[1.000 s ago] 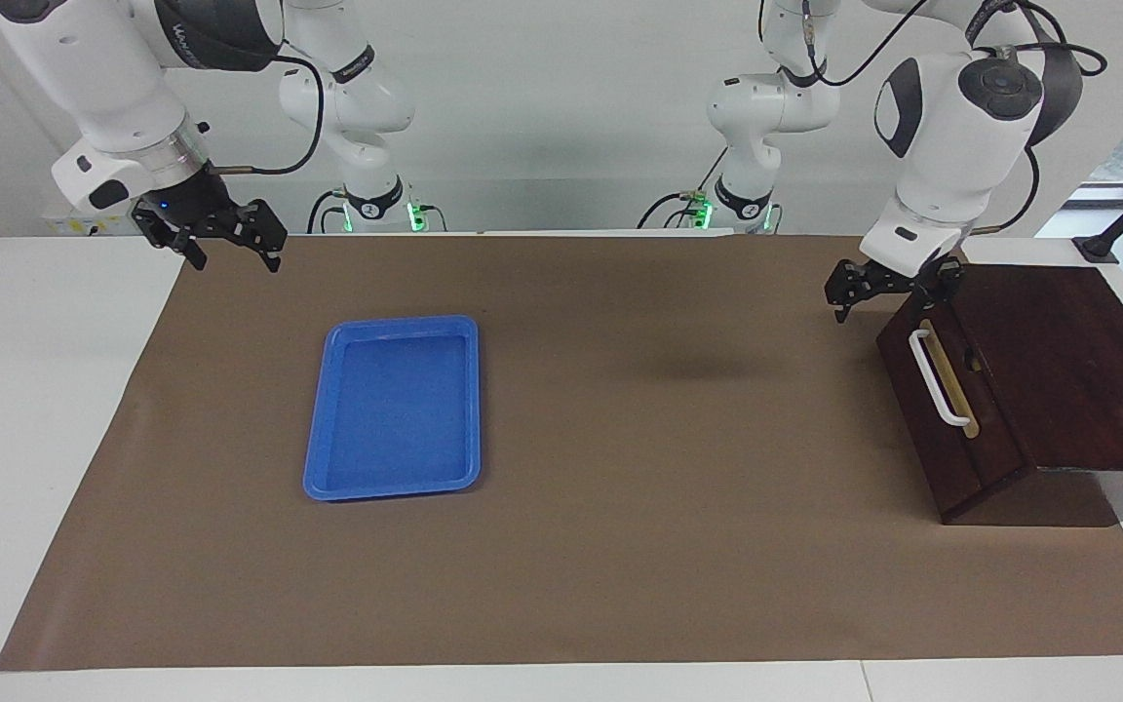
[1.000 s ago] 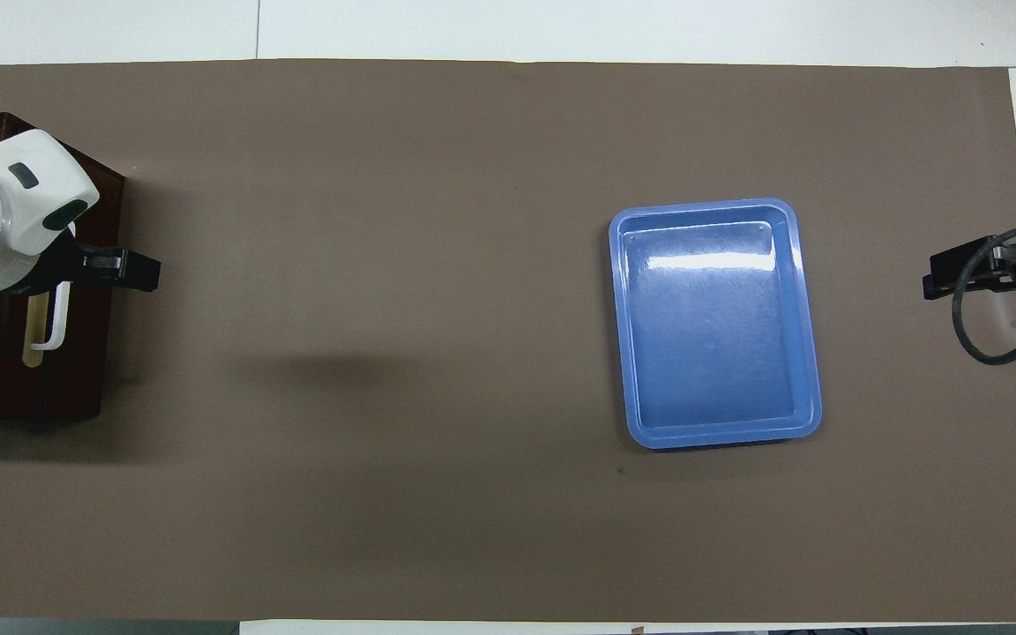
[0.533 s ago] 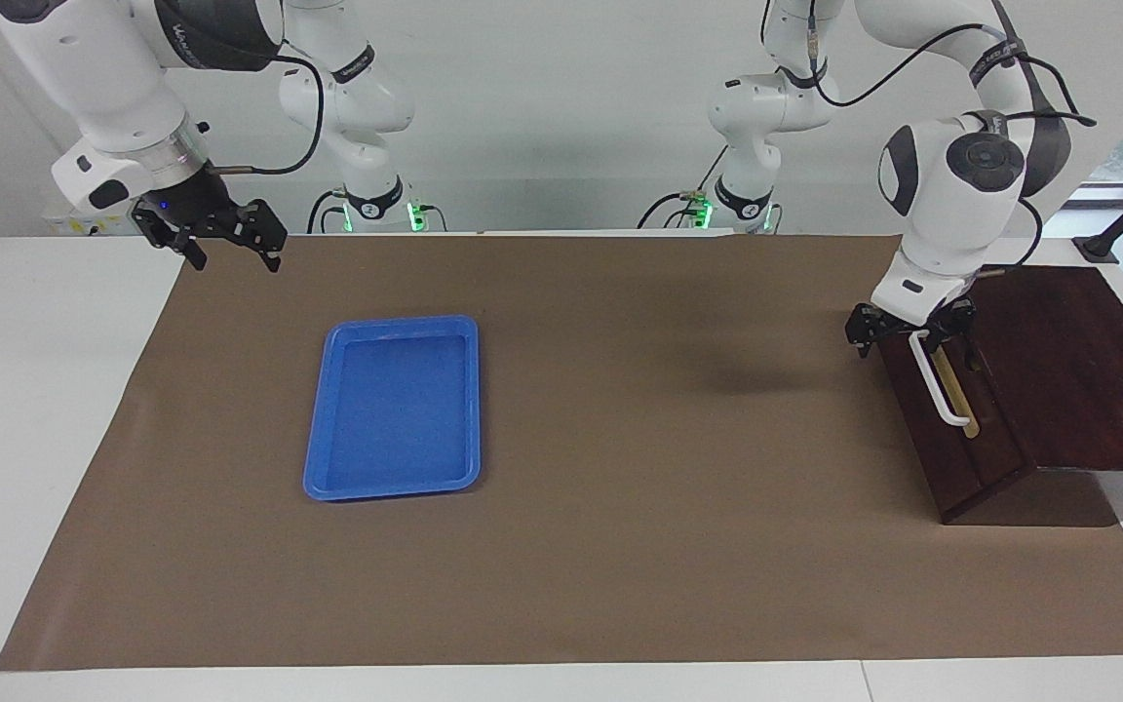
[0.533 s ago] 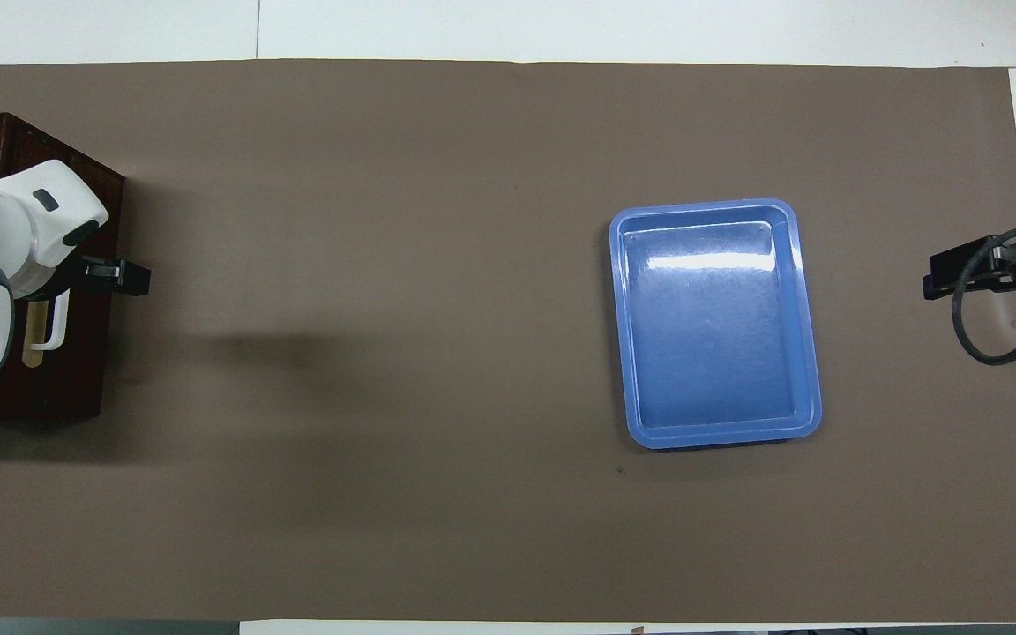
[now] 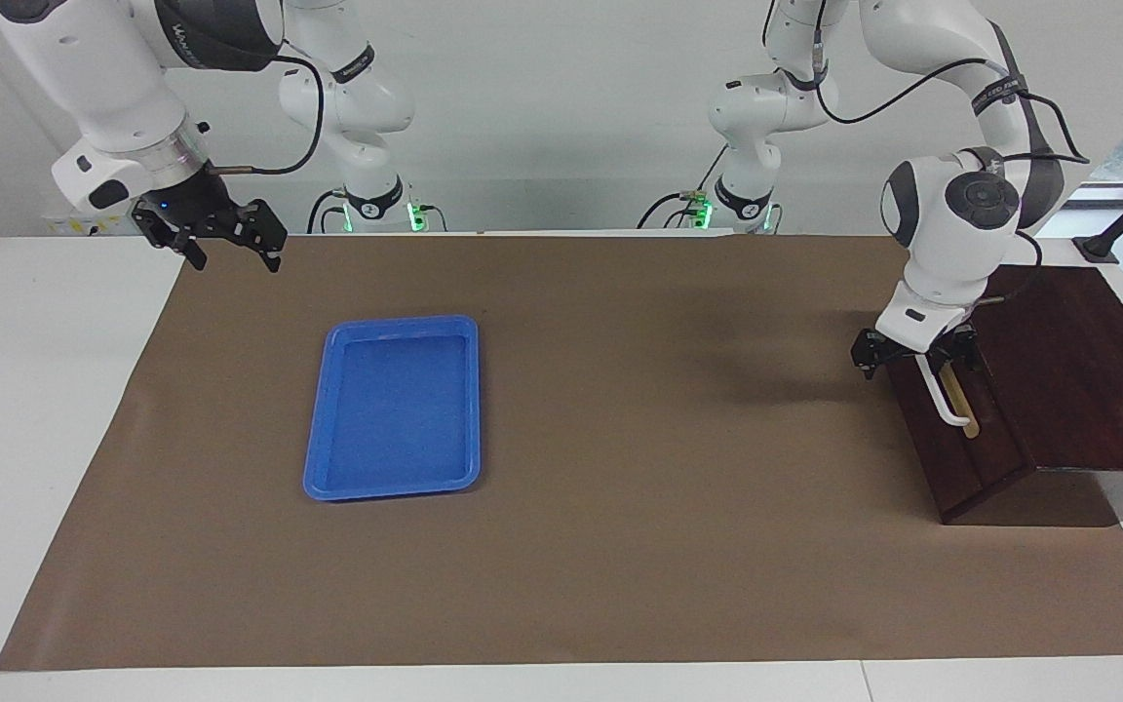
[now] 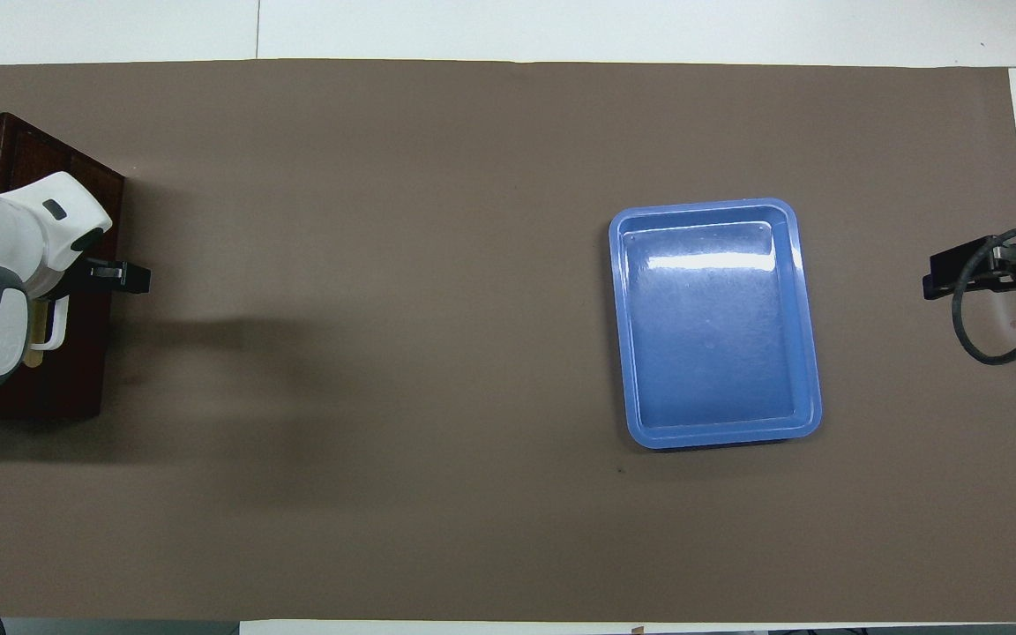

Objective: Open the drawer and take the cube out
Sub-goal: 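Pull the drawer open with the left gripper, away from the box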

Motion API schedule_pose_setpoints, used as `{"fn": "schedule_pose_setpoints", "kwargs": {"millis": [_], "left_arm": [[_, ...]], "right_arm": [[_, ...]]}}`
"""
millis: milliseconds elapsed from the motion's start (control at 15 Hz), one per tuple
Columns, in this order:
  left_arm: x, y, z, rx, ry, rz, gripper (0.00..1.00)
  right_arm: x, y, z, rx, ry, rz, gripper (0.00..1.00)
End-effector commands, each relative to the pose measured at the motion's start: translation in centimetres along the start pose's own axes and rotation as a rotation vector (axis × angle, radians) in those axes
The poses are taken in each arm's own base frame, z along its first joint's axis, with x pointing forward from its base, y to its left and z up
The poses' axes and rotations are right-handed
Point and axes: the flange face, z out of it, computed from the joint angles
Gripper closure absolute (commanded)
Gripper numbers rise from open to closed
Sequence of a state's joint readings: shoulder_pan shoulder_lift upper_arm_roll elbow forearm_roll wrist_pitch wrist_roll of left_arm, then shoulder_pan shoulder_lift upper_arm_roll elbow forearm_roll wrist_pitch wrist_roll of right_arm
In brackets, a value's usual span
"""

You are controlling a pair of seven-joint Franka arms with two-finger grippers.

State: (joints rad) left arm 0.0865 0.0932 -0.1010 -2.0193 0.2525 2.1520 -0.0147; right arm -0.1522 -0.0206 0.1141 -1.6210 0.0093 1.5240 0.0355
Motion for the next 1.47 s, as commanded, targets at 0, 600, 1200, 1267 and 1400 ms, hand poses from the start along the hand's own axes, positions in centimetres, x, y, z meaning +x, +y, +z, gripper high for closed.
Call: {"fn": "schedule_pose_setpoints", "kwargs": {"millis": [0,600,1200,1267,1400], "left_arm": [[-0.9,0.4,0.9,0.013,0.014,0.013,0.00],[-1.0,5.6,0.3,0.010,0.006,0.094,0.00],[-1.5,11.0,-1.0,0.017,-0.019,0.149,0.00],[-1.4,11.1,-1.0,0.016,-0.019,0.149,0.00],[-1.5,11.4,-1.1,0.018,-0.024,0.160,0.00]], "right_arm": [[-0.6,0.2,-0.1,0.008,0.007,0.005,0.00],[-0.6,0.2,-0.1,0.008,0.007,0.005,0.00],[-0.6,0.2,-0.1,0.008,0.007,0.005,0.00],[-0.6,0.2,-0.1,0.008,0.007,0.006,0.00],[-0.6,0.2,-0.1,0.008,0.007,0.006,0.00]]}}
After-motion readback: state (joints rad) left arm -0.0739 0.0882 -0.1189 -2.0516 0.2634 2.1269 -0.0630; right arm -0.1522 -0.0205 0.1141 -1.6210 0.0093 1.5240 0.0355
